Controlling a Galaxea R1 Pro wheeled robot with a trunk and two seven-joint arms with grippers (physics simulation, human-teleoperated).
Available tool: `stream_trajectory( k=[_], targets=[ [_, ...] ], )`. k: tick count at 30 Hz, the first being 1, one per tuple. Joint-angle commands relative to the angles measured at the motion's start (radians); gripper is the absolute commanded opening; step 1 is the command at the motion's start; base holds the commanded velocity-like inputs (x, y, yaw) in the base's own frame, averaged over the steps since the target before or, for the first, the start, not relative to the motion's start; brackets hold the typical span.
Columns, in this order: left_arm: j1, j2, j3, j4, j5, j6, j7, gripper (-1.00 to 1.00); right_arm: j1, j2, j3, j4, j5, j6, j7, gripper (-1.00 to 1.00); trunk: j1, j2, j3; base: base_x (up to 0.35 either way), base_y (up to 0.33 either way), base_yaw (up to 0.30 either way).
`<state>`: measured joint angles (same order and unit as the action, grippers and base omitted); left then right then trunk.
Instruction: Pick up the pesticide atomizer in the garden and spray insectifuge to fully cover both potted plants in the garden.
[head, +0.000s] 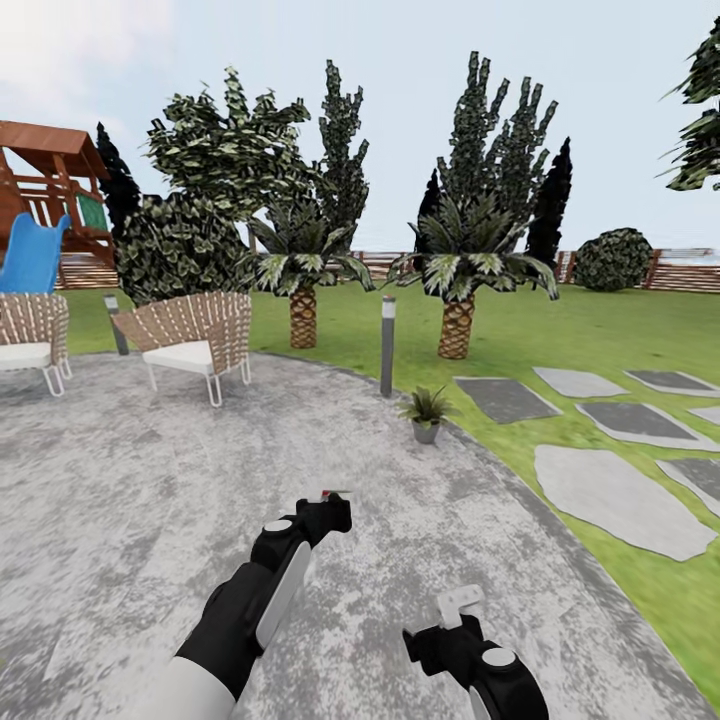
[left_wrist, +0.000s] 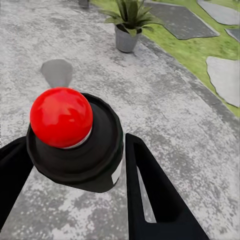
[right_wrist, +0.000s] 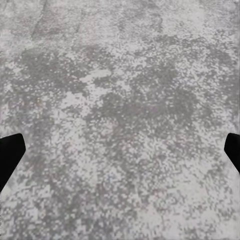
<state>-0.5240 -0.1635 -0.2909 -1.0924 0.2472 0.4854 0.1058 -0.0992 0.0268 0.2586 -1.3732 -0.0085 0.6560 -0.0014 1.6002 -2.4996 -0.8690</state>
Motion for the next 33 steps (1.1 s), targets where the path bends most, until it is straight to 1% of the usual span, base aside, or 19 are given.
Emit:
stream_trajectory(
  k=[1, 7, 28, 33],
  targets=[
    [-0.001, 0.000, -0.002, -0.001, 0.011, 0.004, 0.009, -1.00, -0.001, 0.000, 0.000, -0.001, -0.001, 0.005, 0.000, 1.00, -0.004, 0.007, 0.002, 0.000, 0.000, 0.013],
    [-0.001, -0.001, -0.003, -0.001, 0.011, 0.004, 0.009, -1.00, -0.001, 0.002, 0.003, 0.000, -0.001, 0.005, 0.000, 1.00, -0.027, 0.049, 0.021, 0.000, 0.000, 0.145],
    [-0.001, -0.001, -0.004, -0.001, 0.012, 0.004, 0.009, -1.00, -0.001, 0.004, 0.007, 0.000, -0.001, 0.005, 0.000, 1.00, -0.108, 0.196, 0.085, 0.000, 0.000, 0.253],
    [-0.001, -0.001, -0.004, -0.001, 0.012, 0.004, 0.009, -1.00, -0.001, 0.004, 0.007, 0.000, -0.001, 0.005, 0.000, 1.00, -0.127, 0.231, 0.100, 0.000, 0.000, 0.091]
  ],
)
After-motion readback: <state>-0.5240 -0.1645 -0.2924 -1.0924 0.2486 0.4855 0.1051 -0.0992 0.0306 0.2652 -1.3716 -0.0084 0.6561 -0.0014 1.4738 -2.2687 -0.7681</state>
